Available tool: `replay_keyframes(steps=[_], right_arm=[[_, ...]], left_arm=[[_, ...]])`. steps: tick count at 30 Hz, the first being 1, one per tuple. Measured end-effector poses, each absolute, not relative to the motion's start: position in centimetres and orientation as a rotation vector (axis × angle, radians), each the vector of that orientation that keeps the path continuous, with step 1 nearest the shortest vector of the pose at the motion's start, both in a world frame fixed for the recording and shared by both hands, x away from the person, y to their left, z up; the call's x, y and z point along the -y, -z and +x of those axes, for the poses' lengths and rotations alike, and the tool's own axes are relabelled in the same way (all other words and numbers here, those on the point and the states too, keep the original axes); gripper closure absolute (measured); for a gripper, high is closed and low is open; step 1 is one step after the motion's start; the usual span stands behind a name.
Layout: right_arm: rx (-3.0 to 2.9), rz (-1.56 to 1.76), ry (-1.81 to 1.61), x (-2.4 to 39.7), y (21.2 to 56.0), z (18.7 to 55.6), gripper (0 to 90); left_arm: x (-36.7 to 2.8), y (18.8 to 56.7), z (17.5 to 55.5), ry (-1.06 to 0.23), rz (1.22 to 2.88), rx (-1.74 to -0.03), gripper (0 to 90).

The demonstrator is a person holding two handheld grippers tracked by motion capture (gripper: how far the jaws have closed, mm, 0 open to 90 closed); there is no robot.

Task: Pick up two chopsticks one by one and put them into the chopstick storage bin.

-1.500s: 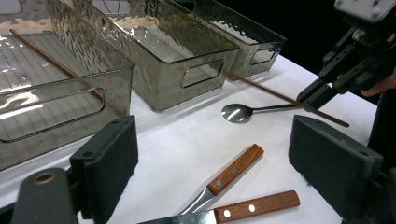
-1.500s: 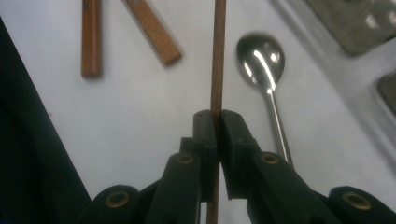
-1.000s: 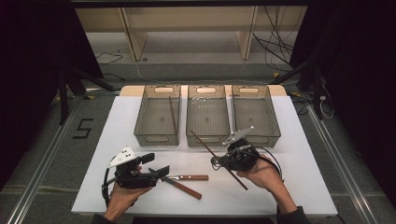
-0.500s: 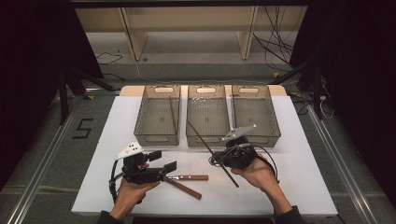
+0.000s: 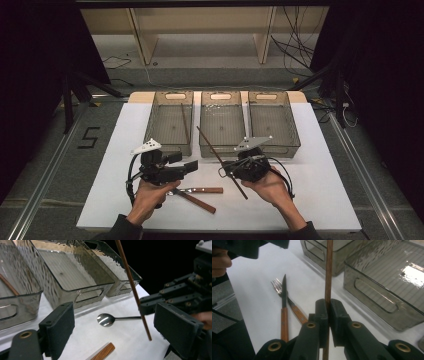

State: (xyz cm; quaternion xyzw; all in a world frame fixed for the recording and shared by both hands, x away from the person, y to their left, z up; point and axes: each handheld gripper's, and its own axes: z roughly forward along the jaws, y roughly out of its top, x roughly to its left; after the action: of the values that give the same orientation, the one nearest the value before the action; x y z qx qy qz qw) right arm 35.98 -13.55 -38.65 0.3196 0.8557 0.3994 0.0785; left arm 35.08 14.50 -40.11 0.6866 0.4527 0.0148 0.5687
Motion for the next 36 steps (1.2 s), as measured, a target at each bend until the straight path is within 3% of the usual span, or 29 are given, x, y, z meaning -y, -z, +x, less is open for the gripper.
replay_keyframes(steps=[16, 36], right_arm=[[-2.547, 0.93, -1.243, 11.9, 39.1, 35.7, 85.5], [-2.529, 0.908, -1.296, 11.3, 39.3, 35.4, 85.5]], left_arm=[[-12.8, 40.5, 36.6, 0.098, 1.571, -1.118, 29.8], [-12.0, 41.0, 37.4, 0.234, 1.488, -1.098, 63.3]])
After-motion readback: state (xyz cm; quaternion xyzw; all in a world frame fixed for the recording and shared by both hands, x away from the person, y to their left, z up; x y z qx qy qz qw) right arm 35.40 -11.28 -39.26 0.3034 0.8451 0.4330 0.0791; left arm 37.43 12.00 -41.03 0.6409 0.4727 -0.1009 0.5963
